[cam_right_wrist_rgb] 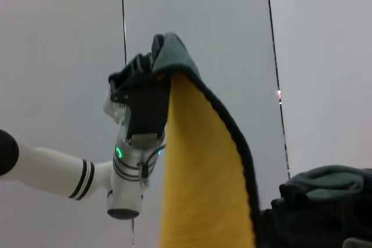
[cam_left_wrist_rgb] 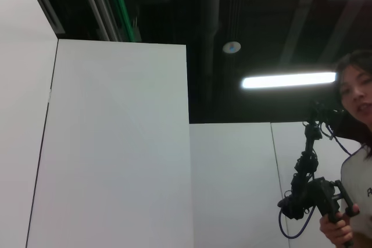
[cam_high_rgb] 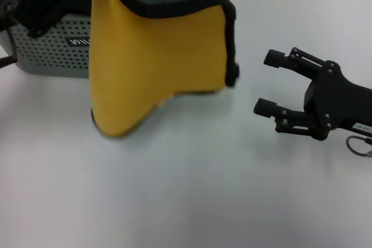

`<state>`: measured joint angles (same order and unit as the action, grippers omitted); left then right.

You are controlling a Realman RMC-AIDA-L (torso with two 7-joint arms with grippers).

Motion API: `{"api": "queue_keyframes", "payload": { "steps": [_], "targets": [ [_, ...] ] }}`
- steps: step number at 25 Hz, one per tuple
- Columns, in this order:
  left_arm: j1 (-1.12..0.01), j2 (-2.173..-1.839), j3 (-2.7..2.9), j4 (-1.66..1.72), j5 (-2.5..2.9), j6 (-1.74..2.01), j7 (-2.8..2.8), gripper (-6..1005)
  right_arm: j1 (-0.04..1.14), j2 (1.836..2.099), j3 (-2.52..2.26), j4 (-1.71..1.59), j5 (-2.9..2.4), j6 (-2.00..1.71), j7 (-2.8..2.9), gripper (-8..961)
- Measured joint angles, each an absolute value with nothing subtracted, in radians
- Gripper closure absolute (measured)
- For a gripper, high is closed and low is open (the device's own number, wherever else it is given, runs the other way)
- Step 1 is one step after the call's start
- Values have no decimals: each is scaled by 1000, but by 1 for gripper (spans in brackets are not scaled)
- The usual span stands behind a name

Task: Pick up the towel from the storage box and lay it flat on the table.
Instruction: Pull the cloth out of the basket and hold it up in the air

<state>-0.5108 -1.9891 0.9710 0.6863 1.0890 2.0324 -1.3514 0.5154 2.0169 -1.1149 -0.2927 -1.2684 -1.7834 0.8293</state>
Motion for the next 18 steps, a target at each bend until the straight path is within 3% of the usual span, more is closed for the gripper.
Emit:
{"api": "queue_keyframes", "payload": {
  "steps": [18],
  "targets": [
    [-523, -1997, 971, 684, 1088, 2020, -1325, 961, 586, 2028, -1221, -282, -1279, -1670, 907, 183]
  ]
}}
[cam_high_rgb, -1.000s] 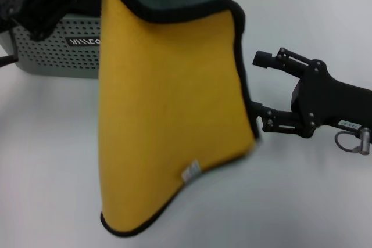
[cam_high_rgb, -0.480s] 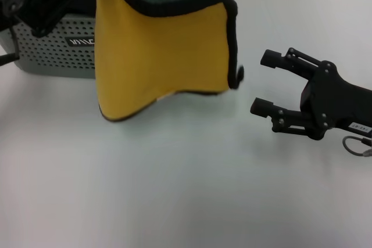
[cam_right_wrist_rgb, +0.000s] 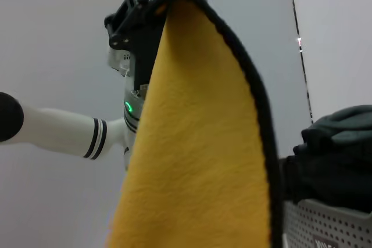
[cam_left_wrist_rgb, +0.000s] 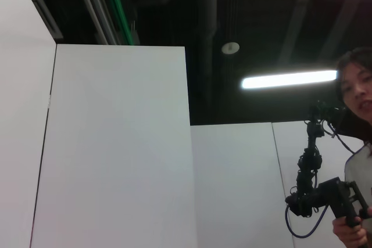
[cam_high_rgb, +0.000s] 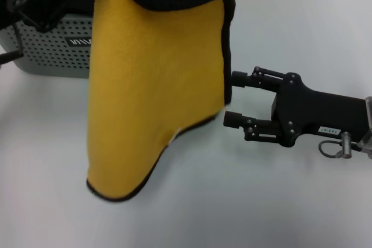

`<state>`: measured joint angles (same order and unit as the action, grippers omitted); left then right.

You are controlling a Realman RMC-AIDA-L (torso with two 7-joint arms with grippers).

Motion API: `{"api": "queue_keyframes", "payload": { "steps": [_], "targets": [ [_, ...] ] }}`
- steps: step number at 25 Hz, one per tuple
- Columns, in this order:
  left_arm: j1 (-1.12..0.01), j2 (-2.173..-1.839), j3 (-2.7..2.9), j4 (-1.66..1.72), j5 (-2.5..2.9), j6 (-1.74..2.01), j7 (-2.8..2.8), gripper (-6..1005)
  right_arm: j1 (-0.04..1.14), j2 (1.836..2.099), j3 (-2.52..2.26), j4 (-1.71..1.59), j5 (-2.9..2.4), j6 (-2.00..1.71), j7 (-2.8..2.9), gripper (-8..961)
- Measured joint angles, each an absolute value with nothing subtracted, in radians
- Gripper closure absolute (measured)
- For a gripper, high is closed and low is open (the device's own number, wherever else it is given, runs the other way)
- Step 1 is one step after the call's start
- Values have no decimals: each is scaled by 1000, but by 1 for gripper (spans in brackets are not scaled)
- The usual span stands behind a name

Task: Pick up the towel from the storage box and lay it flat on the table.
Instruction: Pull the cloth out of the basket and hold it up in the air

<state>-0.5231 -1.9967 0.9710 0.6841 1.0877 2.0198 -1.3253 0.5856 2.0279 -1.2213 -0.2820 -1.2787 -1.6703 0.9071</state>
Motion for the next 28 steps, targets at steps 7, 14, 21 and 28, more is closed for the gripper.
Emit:
{"api": "queue_keyframes", "payload": {
  "steps": [7, 14, 21, 28],
  "targets": [
    [-519, -1998, 971, 684, 1086, 2020, -1325, 961, 580, 2028, -1212, -276, -1274, -1668, 901, 187],
    [-523, -1997, 971, 684, 1085, 2020, -1325, 960, 592, 2028, -1212, -276, -1266, -1646, 901, 371],
    [-522, -1999, 970, 683, 1084, 2020, -1325, 960, 614, 2028, -1256, -275, -1270, -1597, 901, 423],
    [-519, -2002, 969, 673, 1084, 2020, -1325, 960, 614, 2028, -1261, -273, -1266, -1603, 902, 527]
  ]
}}
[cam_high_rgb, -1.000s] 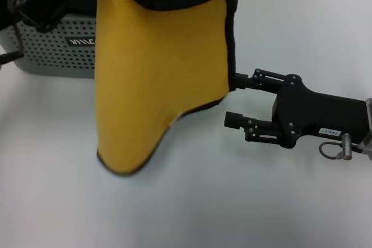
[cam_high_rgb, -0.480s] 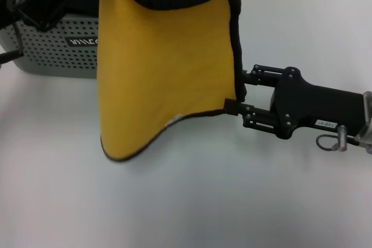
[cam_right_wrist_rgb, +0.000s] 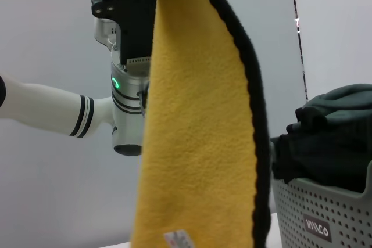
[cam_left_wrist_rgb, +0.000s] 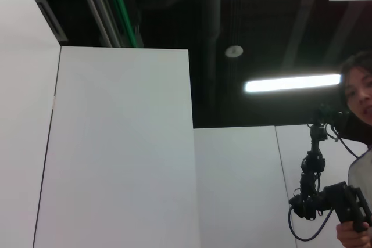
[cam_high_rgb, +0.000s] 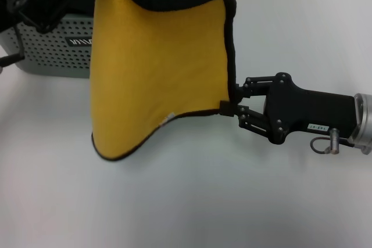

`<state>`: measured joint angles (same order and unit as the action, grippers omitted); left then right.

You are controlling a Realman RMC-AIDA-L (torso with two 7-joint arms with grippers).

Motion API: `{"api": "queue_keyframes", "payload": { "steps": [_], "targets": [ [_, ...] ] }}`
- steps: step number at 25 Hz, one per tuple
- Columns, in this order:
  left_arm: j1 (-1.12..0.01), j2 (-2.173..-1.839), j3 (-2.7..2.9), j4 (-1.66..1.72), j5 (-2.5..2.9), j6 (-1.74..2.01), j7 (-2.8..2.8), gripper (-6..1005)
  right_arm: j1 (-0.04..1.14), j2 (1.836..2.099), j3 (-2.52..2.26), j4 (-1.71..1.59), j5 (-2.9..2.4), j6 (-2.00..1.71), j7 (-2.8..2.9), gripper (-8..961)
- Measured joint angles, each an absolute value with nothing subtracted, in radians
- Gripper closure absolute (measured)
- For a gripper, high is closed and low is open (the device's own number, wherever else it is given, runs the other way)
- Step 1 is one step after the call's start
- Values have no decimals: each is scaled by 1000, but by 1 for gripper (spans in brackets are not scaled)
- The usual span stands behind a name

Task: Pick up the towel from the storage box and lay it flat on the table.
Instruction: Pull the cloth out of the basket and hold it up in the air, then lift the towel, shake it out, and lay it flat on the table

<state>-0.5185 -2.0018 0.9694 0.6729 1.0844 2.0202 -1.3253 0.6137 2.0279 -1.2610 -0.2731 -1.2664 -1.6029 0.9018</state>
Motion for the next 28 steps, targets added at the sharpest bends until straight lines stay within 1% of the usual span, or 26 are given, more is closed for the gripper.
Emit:
{"api": "queue_keyframes", "payload": {
  "steps": [9, 14, 17, 22, 28],
  "targets": [
    [-518, -2006, 969, 653, 1089, 2020, -1325, 959, 612, 2028, -1280, -273, -1265, -1604, 896, 673],
    [-513, -2008, 971, 653, 1093, 2022, -1325, 959, 609, 2028, -1284, -267, -1254, -1593, 889, 801],
    [-509, -2009, 975, 650, 1093, 2023, -1325, 959, 609, 2028, -1285, -261, -1253, -1592, 895, 896],
    [-508, -2011, 978, 624, 1094, 2023, -1308, 959, 606, 2028, -1311, -260, -1238, -1588, 893, 937],
    [-495, -2011, 979, 610, 1096, 2025, -1304, 959, 578, 2028, -1306, -268, -1184, -1647, 866, 939]
  ]
}}
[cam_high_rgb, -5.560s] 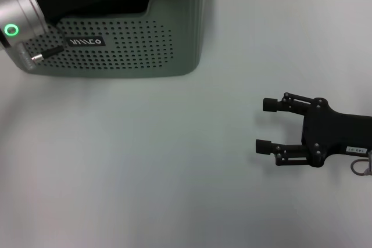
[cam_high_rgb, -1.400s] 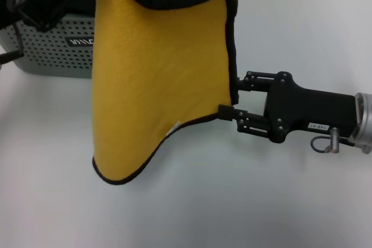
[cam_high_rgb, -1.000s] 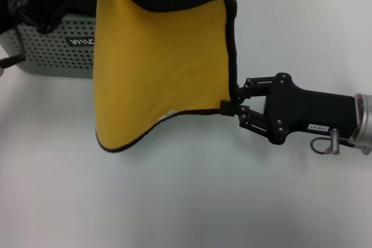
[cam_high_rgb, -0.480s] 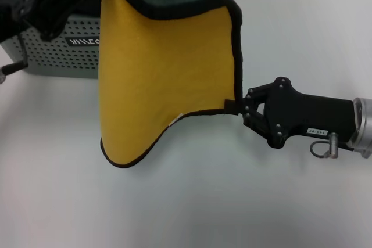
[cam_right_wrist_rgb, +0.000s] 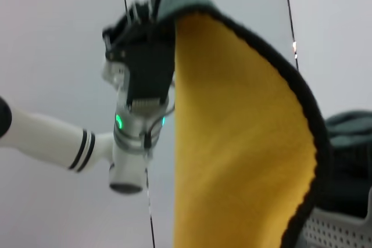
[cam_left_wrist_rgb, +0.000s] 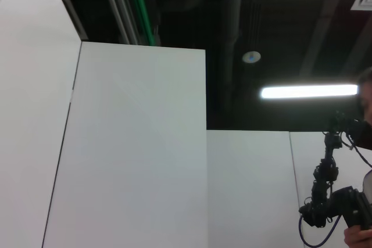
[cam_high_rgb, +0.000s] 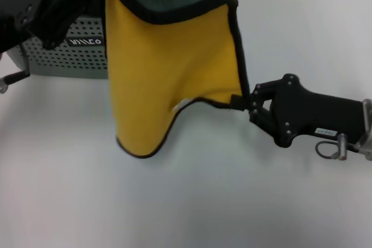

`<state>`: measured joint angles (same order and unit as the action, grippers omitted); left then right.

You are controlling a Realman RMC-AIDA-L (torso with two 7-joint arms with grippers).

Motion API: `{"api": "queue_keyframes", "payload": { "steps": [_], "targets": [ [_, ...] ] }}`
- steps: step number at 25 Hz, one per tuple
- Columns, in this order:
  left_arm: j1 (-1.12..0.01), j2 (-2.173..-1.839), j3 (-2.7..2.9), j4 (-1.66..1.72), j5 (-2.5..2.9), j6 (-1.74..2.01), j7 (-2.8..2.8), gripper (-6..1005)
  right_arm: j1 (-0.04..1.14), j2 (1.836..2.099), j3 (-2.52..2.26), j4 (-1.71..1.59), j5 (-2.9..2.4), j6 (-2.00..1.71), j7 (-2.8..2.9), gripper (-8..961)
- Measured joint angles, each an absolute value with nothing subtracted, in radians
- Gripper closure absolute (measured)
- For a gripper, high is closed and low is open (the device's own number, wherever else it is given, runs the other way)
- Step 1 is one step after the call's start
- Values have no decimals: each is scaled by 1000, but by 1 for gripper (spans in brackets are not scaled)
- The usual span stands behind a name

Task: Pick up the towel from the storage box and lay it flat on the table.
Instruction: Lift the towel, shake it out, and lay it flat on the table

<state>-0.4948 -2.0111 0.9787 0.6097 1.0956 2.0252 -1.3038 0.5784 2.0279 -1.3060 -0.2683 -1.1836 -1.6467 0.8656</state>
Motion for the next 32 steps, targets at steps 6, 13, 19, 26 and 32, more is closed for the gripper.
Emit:
{"api": "queue_keyframes", "payload": {
  "steps": [6, 13, 19, 26, 32],
  "targets": [
    [-482, -2011, 979, 582, 1099, 2027, -1300, 959, 555, 2028, -1301, -287, -1126, -1685, 859, 941],
    [-450, -2014, 979, 565, 1127, 2026, -1262, 958, 532, 2023, -1297, -354, -1096, -1690, 847, 941],
    [-420, -2027, 974, 553, 1182, 2021, -1206, 958, 524, 2022, -1261, -427, -1071, -1693, 844, 941],
    [-423, -2031, 978, 461, 1218, 1977, -1109, 957, 519, 2021, -1236, -547, -1070, -1689, 830, 941],
    [-420, -2062, 976, 444, 1250, 1831, -1073, 955, 520, 2021, -1211, -681, -1060, -1713, 831, 941]
  ]
}}
